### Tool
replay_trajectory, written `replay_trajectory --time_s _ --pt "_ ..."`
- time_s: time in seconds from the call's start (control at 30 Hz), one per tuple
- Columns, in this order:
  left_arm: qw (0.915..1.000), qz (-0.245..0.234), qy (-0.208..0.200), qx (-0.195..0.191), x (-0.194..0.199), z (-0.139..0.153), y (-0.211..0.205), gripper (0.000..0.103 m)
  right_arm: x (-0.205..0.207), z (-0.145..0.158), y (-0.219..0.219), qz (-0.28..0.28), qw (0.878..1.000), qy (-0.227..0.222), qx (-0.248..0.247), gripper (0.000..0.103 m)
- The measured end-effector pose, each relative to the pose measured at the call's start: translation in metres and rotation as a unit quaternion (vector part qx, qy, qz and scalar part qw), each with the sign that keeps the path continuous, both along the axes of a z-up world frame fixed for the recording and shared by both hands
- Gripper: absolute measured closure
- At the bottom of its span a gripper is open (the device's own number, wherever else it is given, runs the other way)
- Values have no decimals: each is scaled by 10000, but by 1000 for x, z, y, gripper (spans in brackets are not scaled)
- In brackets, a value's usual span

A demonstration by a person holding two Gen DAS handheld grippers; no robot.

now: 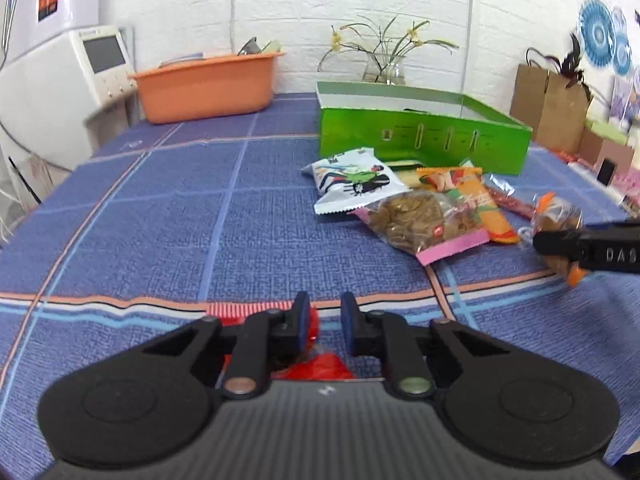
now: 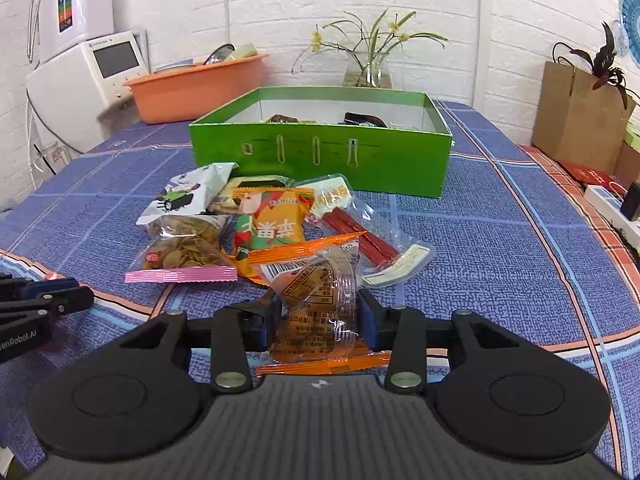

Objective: Organize snacks
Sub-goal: 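Lift both held packets up off the table, then carry both held packets over the green box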

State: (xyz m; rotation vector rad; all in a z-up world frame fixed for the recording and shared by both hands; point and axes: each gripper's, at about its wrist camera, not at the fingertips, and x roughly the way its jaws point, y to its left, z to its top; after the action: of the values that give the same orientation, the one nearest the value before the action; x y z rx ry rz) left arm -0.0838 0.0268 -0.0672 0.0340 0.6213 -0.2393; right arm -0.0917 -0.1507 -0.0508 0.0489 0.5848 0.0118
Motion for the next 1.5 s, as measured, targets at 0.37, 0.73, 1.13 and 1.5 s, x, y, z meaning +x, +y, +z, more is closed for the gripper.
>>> replay_trajectory --time_s 0.37,0.73,1.13,1.5 --pt "9998 -63 -36 -197 -22 9 17 88 -11 3 12 334 9992 -233 51 34" --pt "9930 -429 166 1087 -31 11 20 7 -13 4 21 674 9972 -243 209 33" --pt "9865 -720 1330 622 -10 14 11 47 -14 14 24 983 9935 -535 209 33" --pt "9923 -664 750 -735 11 50 4 47 -2 27 17 1099 9922 -575 153 33"
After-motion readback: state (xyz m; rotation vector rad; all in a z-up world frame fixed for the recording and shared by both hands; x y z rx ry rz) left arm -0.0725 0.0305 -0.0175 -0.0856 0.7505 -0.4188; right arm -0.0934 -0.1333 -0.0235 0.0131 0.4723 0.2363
